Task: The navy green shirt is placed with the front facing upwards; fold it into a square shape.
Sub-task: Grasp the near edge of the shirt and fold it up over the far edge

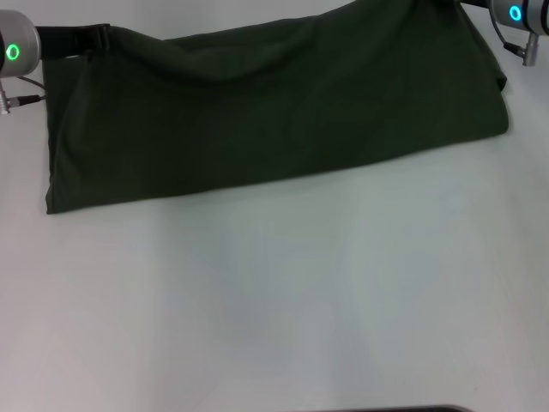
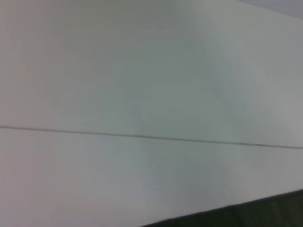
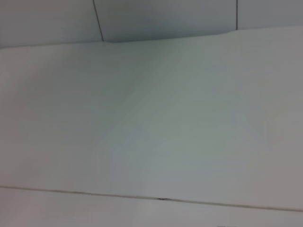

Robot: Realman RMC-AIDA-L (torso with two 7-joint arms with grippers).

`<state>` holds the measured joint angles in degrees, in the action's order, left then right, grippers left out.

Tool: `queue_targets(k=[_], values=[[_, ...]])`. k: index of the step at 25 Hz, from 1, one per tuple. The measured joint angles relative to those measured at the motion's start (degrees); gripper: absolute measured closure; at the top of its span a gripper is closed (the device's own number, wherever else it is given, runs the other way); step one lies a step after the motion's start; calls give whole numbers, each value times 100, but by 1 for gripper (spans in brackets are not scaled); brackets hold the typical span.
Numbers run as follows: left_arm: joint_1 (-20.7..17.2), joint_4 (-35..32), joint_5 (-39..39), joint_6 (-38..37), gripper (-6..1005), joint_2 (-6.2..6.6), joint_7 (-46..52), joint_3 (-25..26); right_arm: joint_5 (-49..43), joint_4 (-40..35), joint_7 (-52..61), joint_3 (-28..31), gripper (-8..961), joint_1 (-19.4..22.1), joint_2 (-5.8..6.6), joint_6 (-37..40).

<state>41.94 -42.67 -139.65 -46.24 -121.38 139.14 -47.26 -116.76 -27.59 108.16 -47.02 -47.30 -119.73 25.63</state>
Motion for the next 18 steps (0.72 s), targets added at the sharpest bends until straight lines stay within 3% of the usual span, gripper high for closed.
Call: queue_targets(k=[4, 8, 18], values=[[-22, -19, 11, 16, 834, -13, 17, 34, -27, 13, -1, -28, 830, 2, 11, -20], [-35, 52, 22, -20, 831, 52, 251, 56, -48, 17, 7, -197, 785, 15, 34, 2], [-176, 12, -40, 133, 795, 83, 588, 68, -58, -30, 21, -324, 538, -65, 28, -144]])
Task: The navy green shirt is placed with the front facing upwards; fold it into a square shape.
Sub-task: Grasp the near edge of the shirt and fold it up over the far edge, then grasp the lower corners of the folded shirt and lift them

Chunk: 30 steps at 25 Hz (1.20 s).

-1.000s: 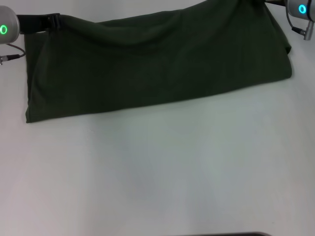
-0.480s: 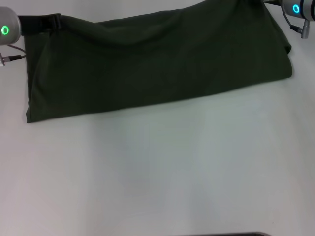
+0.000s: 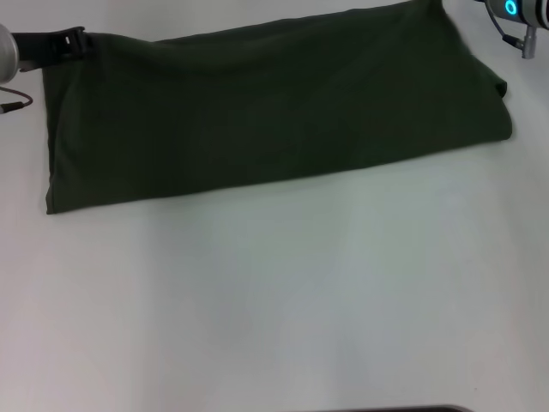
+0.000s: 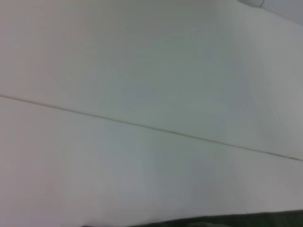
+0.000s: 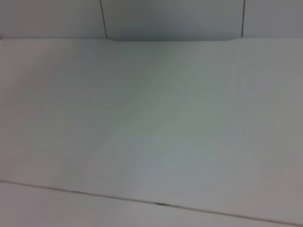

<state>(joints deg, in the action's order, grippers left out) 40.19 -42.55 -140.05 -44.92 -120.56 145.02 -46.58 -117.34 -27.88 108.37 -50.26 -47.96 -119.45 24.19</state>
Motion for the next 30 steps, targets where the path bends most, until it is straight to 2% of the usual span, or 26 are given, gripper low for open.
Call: queue_targets(k=[5, 8, 10, 12, 13, 14, 15, 16, 19, 20, 22, 24, 30], values=[[-130, -140, -72, 63, 763, -23, 91, 3, 1, -101, 58, 9, 465, 37, 13, 109], [-414, -789, -5, -237, 734, -143, 98, 11, 16, -494, 388, 44, 436, 206, 59, 616], [-720, -1545, 177, -816, 703, -262, 91, 122, 23, -910, 810, 51, 435, 398, 175, 1353], [-935, -2098, 495, -1513, 671, -262, 44, 314, 35, -1185, 1112, 83, 435, 549, 306, 2094], [-993, -2252, 636, -1858, 650, -214, 19, 413, 60, -1296, 1194, 132, 435, 619, 373, 2474], [-993, -2252, 636, -1858, 628, -214, 19, 413, 93, -1366, 1220, 211, 434, 688, 430, 2761], [-1058, -2354, 970, -2975, 607, 103, -42, 765, 133, -1406, 1213, 296, 434, 746, 466, 3000], [-1053, -2297, 991, -3129, 564, 167, -44, 803, 172, -1430, 1184, 390, 394, 819, 502, 3234], [-954, -1663, 1038, -3943, 434, 573, -90, 961, 208, -1443, 1125, 561, 274, 1023, 568, 3717], [-928, -1483, 1024, -4113, 391, 652, -106, 974, 199, -1484, 1110, 569, 234, 1166, 611, 4002], [-866, -1271, 923, -4412, 350, 751, -44, 1012, 196, -1511, 1122, 570, 196, 1220, 638, 4149], [-835, -1257, 811, -4502, 309, 773, 47, 1015, 194, -1553, 1216, 592, 158, 1313, 757, 4636], [-489, -906, -150, -4799, 186, 877, 556, 1019, 145, -1573, 1393, 636, 45, 1361, 844, 5155]])
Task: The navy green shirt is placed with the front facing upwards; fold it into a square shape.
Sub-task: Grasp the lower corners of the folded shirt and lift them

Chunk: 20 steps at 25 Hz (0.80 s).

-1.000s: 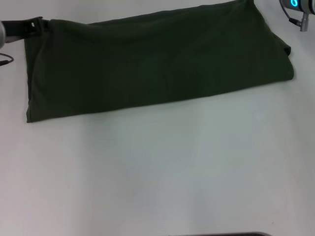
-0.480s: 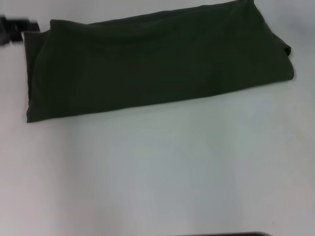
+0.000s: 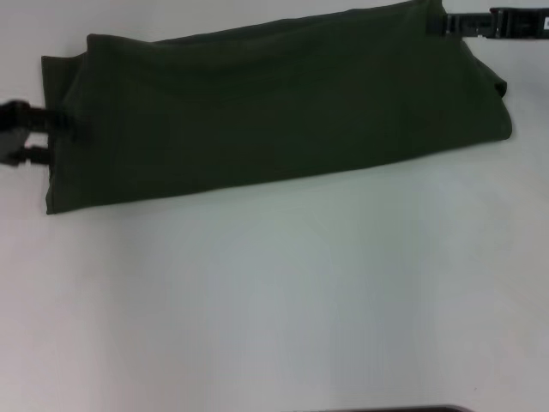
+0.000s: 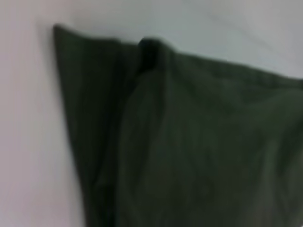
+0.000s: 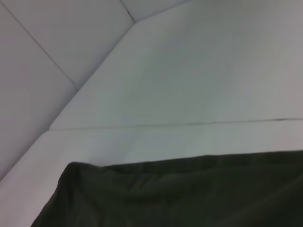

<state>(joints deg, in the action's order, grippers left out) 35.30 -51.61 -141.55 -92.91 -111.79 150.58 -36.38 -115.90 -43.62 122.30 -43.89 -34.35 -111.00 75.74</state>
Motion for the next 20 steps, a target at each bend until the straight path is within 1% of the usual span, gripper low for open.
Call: queue_targets(k=[2, 6, 10, 17, 20], values=[[103, 315, -240, 115, 156, 54, 21, 1, -126, -6, 82, 0, 25, 4, 20, 108], [144, 521, -313, 258, 121, 97, 21, 21, -168, -9, 114, 2, 22, 11, 29, 169], [152, 703, -355, 396, 111, 107, 23, 32, -168, -10, 137, 3, 23, 25, 22, 206], [147, 1068, -533, 1013, 112, 113, 22, -1, -175, 13, 127, 4, 23, 65, -6, 226], [174, 1153, -538, 1050, 112, 115, 2, -21, -176, 10, 129, 4, 23, 93, -20, 222]])
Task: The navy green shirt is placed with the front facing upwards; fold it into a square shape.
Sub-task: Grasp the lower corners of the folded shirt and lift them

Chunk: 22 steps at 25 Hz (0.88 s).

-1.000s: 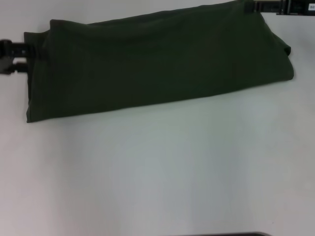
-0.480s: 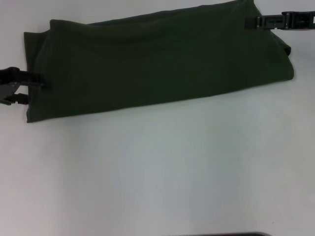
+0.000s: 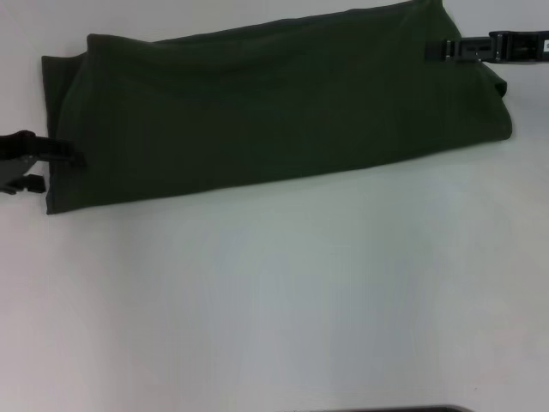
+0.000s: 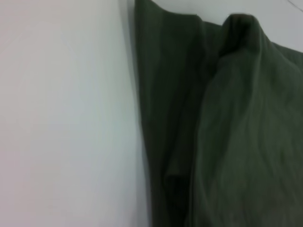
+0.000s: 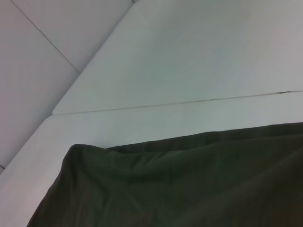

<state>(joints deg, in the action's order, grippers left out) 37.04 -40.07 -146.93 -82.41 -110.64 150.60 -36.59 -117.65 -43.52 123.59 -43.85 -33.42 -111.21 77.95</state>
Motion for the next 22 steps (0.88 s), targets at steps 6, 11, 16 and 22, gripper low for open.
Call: queue_targets(k=[6, 11, 16, 22], values=[[50, 183, -3, -55, 111, 5, -60, -23, 0, -5, 5, 5, 22, 17, -7, -14], [51, 292, 0, -112, 111, 16, -85, -4, 1, -11, 5, 9, 22, 19, -4, -20], [64, 334, 38, -211, 112, -1, -192, 16, 3, 3, -10, 9, 23, 1, -1, -27], [163, 450, -93, 69, 143, -50, -178, -45, 31, 24, -24, 41, 22, 17, -6, -9]])
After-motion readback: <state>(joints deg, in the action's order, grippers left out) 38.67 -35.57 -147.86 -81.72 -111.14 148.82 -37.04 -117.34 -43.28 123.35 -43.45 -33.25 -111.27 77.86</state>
